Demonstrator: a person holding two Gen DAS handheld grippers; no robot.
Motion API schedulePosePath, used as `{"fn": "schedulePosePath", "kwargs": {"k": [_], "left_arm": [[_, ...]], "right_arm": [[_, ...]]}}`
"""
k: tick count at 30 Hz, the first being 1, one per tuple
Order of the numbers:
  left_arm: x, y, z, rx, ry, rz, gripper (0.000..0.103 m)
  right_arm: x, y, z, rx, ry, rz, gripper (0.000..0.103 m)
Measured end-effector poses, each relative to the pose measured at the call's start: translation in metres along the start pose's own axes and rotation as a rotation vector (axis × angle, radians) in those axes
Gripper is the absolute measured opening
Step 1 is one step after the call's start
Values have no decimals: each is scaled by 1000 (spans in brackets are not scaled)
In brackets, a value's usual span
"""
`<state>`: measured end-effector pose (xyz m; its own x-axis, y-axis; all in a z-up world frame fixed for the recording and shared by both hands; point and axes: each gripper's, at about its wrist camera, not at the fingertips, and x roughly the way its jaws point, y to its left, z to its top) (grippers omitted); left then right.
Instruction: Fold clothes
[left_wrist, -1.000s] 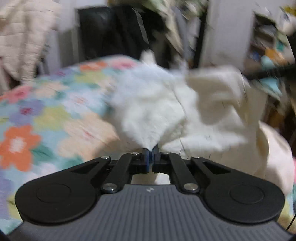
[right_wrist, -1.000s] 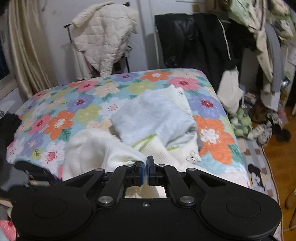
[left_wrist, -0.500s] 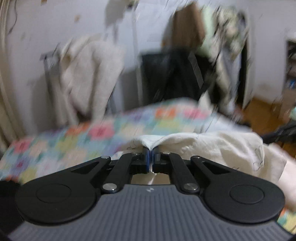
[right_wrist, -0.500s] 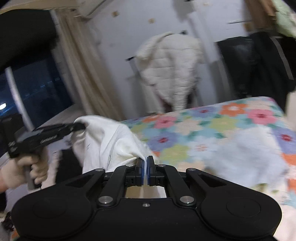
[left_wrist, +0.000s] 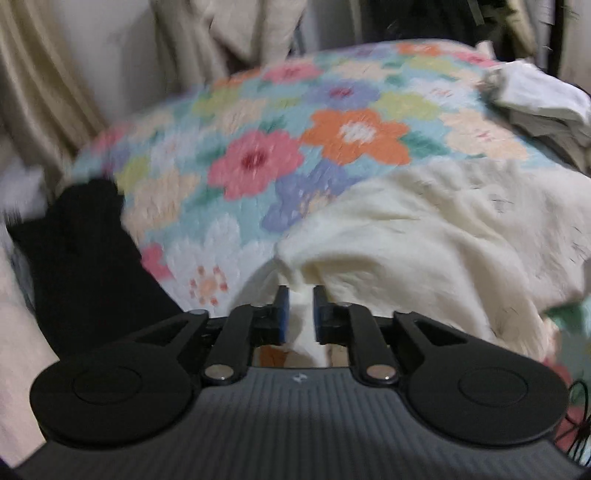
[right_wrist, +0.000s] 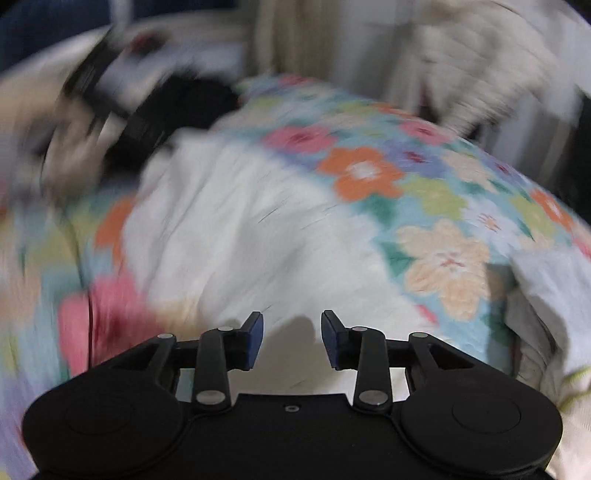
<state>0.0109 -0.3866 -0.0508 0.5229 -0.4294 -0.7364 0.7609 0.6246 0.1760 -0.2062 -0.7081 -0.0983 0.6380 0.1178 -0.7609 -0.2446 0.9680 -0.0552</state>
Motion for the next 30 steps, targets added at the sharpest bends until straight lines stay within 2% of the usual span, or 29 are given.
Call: {"fn": "schedulePosePath", "kwargs": {"k": [2, 5, 6, 10, 13, 14, 15, 16, 17, 19, 22, 25, 26, 27, 28, 30], "left_arm": [[-19, -6, -4, 31, -110, -30, 25], [-38, -26, -23, 120, -240, -139, 33], [-40, -35, -30, 163, -243, -165, 36], [-18, -73, -65, 358, -169, -231, 38], [1, -92, -82, 472, -130, -222, 40], [6, -96, -85, 498, -133, -217, 41], [11, -99, -88, 524, -136, -213, 42], [15, -103, -90, 558, -141, -211, 44], [17, -108, -93, 604, -146, -200, 54], [20, -117, -99, 696, -157, -176, 58], [23, -127, -102, 739, -139, -148, 58], [32, -126, -90, 657, -103, -150, 57], [35, -124, -85, 621, -96, -162, 46], [36, -122, -80, 585, -88, -178, 19], [36, -120, -75, 548, -79, -195, 7], [32, -115, -63, 462, -103, -187, 3]], "right_arm": [[3, 28, -11, -105, 10, 12, 44], [7, 65, -24, -260, 23, -10, 44], [9, 74, -28, -295, 30, -21, 44], [27, 85, -42, -430, 82, -107, 46], [41, 79, -52, -549, 107, -225, 45], [44, 76, -54, -576, 112, -258, 39], [40, 69, -49, -531, 103, -254, 34], [36, 62, -44, -486, 93, -250, 19], [32, 54, -39, -441, 84, -246, 3], [23, 39, -27, -345, 60, -237, 1], [10, 14, -10, -193, 8, -251, 0], [-7, -14, 8, -30, -57, -260, 0], [-12, -24, 14, 19, -77, -258, 0], [-17, -34, 20, 67, -96, -256, 0], [-16, -43, 23, 108, -111, -250, 0], [-16, -59, 29, 184, -137, -233, 0]]}}
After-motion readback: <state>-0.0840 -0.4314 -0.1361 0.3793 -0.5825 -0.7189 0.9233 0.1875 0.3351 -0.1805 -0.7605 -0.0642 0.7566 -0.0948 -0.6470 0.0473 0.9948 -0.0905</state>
